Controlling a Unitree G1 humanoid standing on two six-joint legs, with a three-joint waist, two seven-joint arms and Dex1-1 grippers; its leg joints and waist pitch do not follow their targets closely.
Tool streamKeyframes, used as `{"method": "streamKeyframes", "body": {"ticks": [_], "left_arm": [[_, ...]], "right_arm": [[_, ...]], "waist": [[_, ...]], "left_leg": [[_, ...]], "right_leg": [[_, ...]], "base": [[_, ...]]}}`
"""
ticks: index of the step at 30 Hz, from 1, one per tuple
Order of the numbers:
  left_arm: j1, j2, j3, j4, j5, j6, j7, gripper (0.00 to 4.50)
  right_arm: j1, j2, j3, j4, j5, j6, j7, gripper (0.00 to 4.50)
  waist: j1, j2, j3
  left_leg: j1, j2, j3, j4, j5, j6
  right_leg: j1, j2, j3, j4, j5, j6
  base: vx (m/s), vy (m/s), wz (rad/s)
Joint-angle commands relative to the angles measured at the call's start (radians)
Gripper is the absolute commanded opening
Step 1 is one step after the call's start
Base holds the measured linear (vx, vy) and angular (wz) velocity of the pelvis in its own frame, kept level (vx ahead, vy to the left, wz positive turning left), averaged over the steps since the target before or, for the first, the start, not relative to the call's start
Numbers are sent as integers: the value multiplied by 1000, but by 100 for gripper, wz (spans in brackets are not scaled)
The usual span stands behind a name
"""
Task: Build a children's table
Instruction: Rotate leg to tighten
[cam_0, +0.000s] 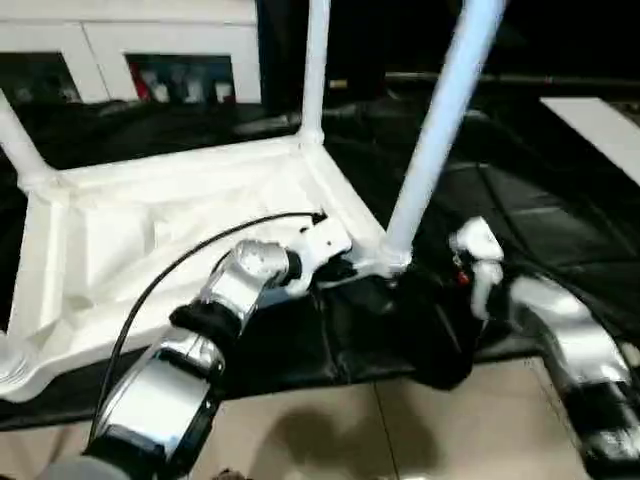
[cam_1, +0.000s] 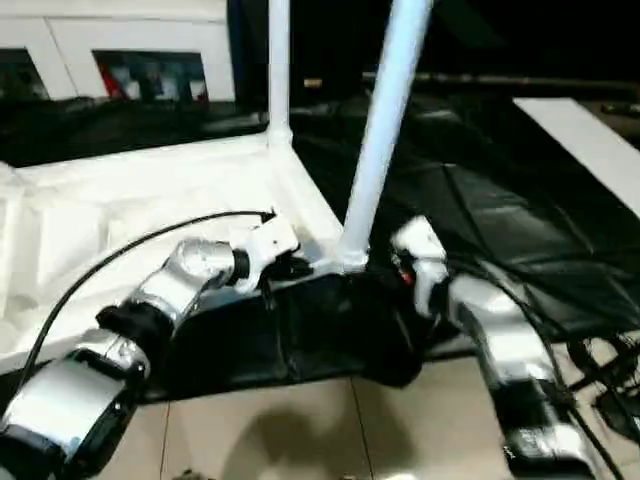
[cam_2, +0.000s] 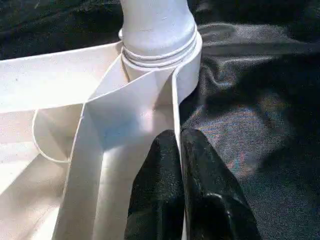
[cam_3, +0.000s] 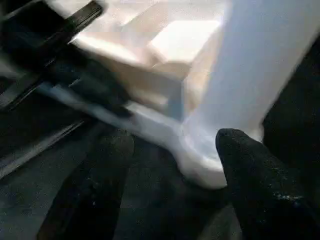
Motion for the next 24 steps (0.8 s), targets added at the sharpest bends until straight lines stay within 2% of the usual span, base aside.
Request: {"method": "streamKeyframes", "body": {"ticks": [1, 3, 4, 5, 8, 9, 10, 11, 12, 13, 14, 15, 16, 17, 18, 19, 21, 22, 24], "left_arm": [[21, 3, 12, 15, -12, -58, -17, 0], [22, 4, 15, 13, -16, -90, -20, 0], [22, 4, 19, 11, -20, -98, -16, 0], [23, 3, 32, 1, -34, -112, -13, 0], [35, 11, 62, -46, -83, -101, -63, 0], [46, 22, 72, -79, -104, -86, -93, 45], [46, 22, 72, -79, -104, -86, -93, 56], [66, 47, 82, -131, -125, -63, -127, 56], [68, 49, 83, -135, -126, -61, -129, 59], [82, 66, 85, -161, -133, -58, -147, 67], [92, 78, 87, -184, -140, -49, -158, 80], [106, 92, 92, -216, -151, -33, -171, 91], [148, 133, 109, -315, -179, 12, -200, 97], [167, 150, 118, -361, -189, 31, -206, 102], [187, 167, 128, -408, -200, 57, -210, 111], [195, 173, 132, -425, -203, 67, -212, 124], [220, 199, 142, -489, -211, 108, -219, 142], [241, 222, 147, -540, -220, 141, -226, 156], [282, 260, 154, -622, -240, 205, -244, 167]], "right_arm": [[63, -63, -11, -107, 36, 29, 62, 291], [93, -82, -8, -146, 49, 44, 82, 291], [101, -85, -7, -155, 50, 46, 83, 291], [119, -88, -7, -180, 47, 53, 79, 291], [120, -57, 0, -171, 27, 42, 36, 291], [121, -35, 3, -170, 25, 40, 10, 298], [121, -35, 3, -170, 25, 40, 10, 298], [120, 4, 12, -171, 16, 27, -36, 298], [120, 7, 13, -171, 15, 26, -40, 298], [121, 28, 19, -178, 5, 20, -73, 298], [122, 40, 22, -182, 5, 20, -85, 298], [122, 56, 26, -184, 3, 18, -101, 298], [119, 99, 38, -189, 1, 16, -133, 298], [117, 117, 46, -191, 2, 17, -140, 298], [113, 131, 57, -192, -3, 16, -145, 298], [112, 135, 61, -193, -5, 16, -146, 298], [104, 148, 77, -189, -17, 15, -152, 298], [97, 160, 87, -186, -20, 18, -159, 298], [89, 172, 102, -182, -24, 20, -165, 298]], "waist": [[5, -10, -59], [6, -10, -60], [3, -14, -58], [4, -10, -56], [-1, -11, -56], [0, -6, -56], [-1, -6, -57], [0, -4, -59], [4, -3, -61], [2, 3, -62], [3, 4, -63], [2, 5, -63], [1, -4, -64], [0, 0, -63], [-2, 5, -65], [-3, 8, -63], [2, 3, -62], [5, 8, -60], [6, 9, -58]], "left_leg": [[7, 33, -19, -59, -174, 89], [4, 31, -19, -56, -163, 104], [0, 28, -18, -55, -172, 106], [1, 28, -19, -56, -188, 100], [1, 26, -19, -56, -196, 88], [1, 29, -21, -59, -189, 79], [0, 27, -20, -58, -186, 78], [1, 28, -19, -57, -185, 77], [5, 33, -21, -58, -179, 73], [4, 37, -21, -60, -159, 69], [5, 38, -21, -60, -153, 69], [4, 40, -22, -62, -141, 70], [2, 39, -20, -61, -129, 72], [0, 40, -21, -62, -126, 71], [6, 41, -19, -60, -119, 69], [7, 39, -17, -60, -116, 70], [11, 38, -13, -59, -116, 69], [9, 41, -15, -62, -119, 62], [10, 41, -16, -66, -134, 44]], "right_leg": [[48, -77, 44, -83, -148, -208], [48, -76, 42, -79, -128, -211], [48, -77, 41, -82, -156, -204], [45, -77, 39, -89, -209, -190], [41, -77, 38, -94, -282, -169], [38, -80, 38, -92, -292, -172], [38, -78, 38, -91, -284, -177], [37, -78, 39, -90, -271, -183], [36, -81, 40, -86, -247, -192], [35, -76, 39, -76, -164, -219], [35, -76, 39, -72, -133, -227], [38, -77, 39, -64, -79, -240], [40, -77, 39, -58, -43, -251], [42, -81, 40, -53, -34, -255], [39, -79, 41, -50, -12, -263], [38, -76, 41, -52, -4, -265], [37, -74, 42, -53, 0, -263], [39, -78, 43, -50, -5, -261], [38, -78, 43, -52, -39, -251]], "base": [[0, 0, 0], [0, 0, 0], [0, 0, 0], [0, 0, 0], [0, 0, 0], [0, 0, 0], [0, 0, 0], [0, 0, 0], [0, 0, 0], [0, 0, 0], [0, 0, 0], [0, 0, 0], [0, 0, 0], [0, 0, 0], [0, 0, 0], [0, 0, 0], [0, 0, 0], [0, 0, 0], [0, 0, 0]]}}
